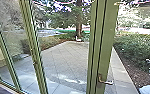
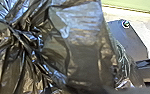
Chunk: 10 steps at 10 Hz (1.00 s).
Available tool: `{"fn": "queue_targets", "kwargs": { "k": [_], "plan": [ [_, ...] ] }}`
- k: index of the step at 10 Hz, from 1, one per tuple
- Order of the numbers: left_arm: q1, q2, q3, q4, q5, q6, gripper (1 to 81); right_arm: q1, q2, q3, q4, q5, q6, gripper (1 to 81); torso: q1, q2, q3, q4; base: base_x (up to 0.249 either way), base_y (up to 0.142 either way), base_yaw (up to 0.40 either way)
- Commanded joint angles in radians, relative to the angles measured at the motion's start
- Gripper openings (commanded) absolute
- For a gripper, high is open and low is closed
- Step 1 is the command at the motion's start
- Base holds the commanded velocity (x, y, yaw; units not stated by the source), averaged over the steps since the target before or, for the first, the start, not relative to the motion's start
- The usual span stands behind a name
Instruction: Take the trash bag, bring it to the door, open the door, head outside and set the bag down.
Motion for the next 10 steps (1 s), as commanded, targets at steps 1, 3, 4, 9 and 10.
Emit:
{"fn": "queue_targets", "kwargs": {
  "k": [1,3,4,9,10],
  "plan": [
    [-0.046,-0.003,-0.001,0.001,0.046,0.003,1.0,0.22,-0.056,-0.031,0.032,-0.167,0.066,81.1,0.0,0.0,0.0,0.0,0.0,0.0,0.0],
    [-0.043,-0.002,-0.017,-0.002,0.046,0.003,1.0,0.336,-0.022,-0.05,0.029,-0.261,0.146,81.1,0.0,0.0,0.0,0.0,0.0,0.0,0.0],
    [-0.041,-0.002,-0.018,-0.002,0.046,0.003,1.0,0.382,-0.004,-0.065,0.02,-0.301,0.19,81.1,0.0,0.0,0.0,0.0,0.0,0.0,0.0],
    [-0.041,0.001,-0.018,-0.001,0.046,0.003,1.0,0.512,0.129,-0.223,0.014,-0.401,0.319,81.1,0.0,0.0,0.0,0.0,0.0,0.0,0.0],
    [-0.041,0.001,-0.018,-0.001,0.046,0.003,1.0,0.541,0.163,-0.257,0.014,-0.42,0.342,81.1,0.0,0.0,0.0,0.0,0.0,0.0,0.0]
  ]
}}
